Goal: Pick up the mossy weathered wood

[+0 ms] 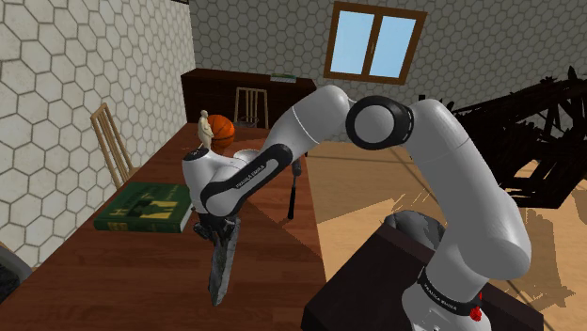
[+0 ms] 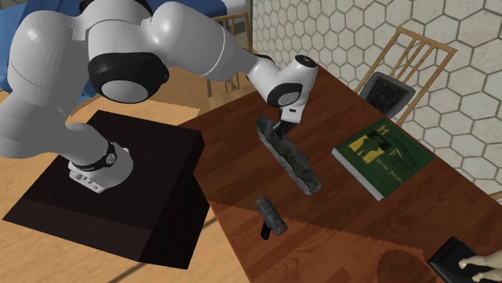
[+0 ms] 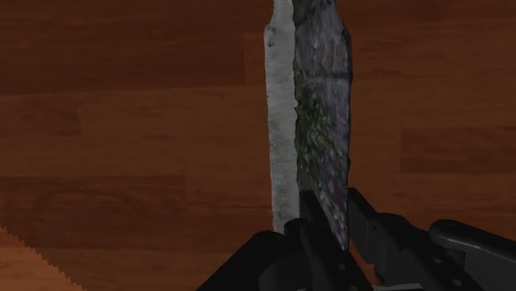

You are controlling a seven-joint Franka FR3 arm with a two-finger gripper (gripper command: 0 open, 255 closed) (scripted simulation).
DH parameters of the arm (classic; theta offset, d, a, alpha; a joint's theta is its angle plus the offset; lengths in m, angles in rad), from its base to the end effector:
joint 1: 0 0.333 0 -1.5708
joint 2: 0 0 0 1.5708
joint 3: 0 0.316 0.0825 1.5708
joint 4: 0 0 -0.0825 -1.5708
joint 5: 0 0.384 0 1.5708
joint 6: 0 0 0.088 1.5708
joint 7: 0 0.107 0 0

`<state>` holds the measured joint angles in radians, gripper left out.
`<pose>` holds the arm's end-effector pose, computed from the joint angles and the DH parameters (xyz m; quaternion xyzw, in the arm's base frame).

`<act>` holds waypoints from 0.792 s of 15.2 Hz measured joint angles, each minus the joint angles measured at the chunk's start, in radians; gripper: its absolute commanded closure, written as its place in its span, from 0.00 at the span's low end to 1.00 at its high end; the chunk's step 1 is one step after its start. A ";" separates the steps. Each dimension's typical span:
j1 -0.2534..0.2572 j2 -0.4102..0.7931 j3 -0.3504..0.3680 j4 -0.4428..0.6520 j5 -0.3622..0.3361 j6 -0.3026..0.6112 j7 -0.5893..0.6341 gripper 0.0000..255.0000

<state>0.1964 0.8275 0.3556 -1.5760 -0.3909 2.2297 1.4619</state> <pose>0.6037 0.3226 0.1632 0.9303 -0.3626 -0.0163 0.0523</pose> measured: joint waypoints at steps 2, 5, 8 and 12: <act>0.000 0.000 0.000 0.000 0.000 0.000 0.000 1.00; 0.000 0.000 0.000 0.000 0.000 0.000 0.000 1.00; 0.000 -0.003 0.001 0.001 0.001 -0.004 0.000 1.00; -0.007 -0.037 0.011 -0.008 0.012 -0.028 -0.006 1.00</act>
<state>0.1894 0.7909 0.3667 -1.5843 -0.3791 2.2014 1.4562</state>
